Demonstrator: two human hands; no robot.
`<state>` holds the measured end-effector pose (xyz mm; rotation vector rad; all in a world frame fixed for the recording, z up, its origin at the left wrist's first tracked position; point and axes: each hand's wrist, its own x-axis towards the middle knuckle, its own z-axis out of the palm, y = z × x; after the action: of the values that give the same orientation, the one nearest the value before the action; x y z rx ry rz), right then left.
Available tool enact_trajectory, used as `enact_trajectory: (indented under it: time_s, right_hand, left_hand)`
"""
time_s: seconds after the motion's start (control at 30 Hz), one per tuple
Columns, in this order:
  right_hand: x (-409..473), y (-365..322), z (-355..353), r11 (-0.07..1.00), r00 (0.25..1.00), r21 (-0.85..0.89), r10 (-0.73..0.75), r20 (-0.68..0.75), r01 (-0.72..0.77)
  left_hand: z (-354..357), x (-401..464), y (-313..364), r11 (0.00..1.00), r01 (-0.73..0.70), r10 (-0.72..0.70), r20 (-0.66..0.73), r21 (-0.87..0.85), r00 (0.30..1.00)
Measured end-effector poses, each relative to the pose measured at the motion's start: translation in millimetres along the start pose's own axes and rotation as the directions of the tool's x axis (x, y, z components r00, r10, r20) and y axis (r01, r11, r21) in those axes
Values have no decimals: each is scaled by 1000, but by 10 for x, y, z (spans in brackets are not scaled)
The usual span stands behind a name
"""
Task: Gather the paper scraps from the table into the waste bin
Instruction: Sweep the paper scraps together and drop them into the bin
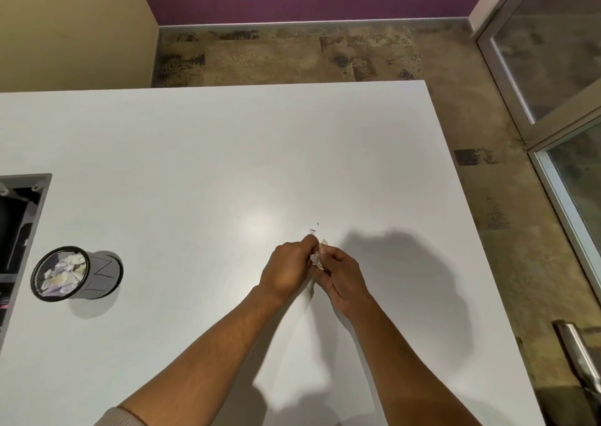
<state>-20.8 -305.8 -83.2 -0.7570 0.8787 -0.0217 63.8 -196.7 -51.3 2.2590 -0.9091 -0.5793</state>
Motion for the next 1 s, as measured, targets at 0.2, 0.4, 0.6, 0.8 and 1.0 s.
enact_trajectory:
  time_s: [0.2,0.4,0.6,0.8,1.0]
  right_hand:
    - [-25,47,-18,978,1000,206,12,-2,-11]
    - [-30,21,-33,973,1000,231,-22,-20,26]
    - [2,54,-101,964,1000,264,-20,-16,24]
    - [85,3,-182,954,999,297,-38,-24,43]
    - [100,-93,-304,939,998,339,-44,-41,55]
  left_hand:
    - [-57,-42,73,992,-67,63,41,106,997]
    - [41,-157,152,999,26,-29,105,28,994]
    - [57,-169,177,996,75,-75,-8,49,997]
    - [1,-8,125,992,-94,74,-210,-84,975]
    - [37,256,-176,996,-12,11,-14,-83,1000]
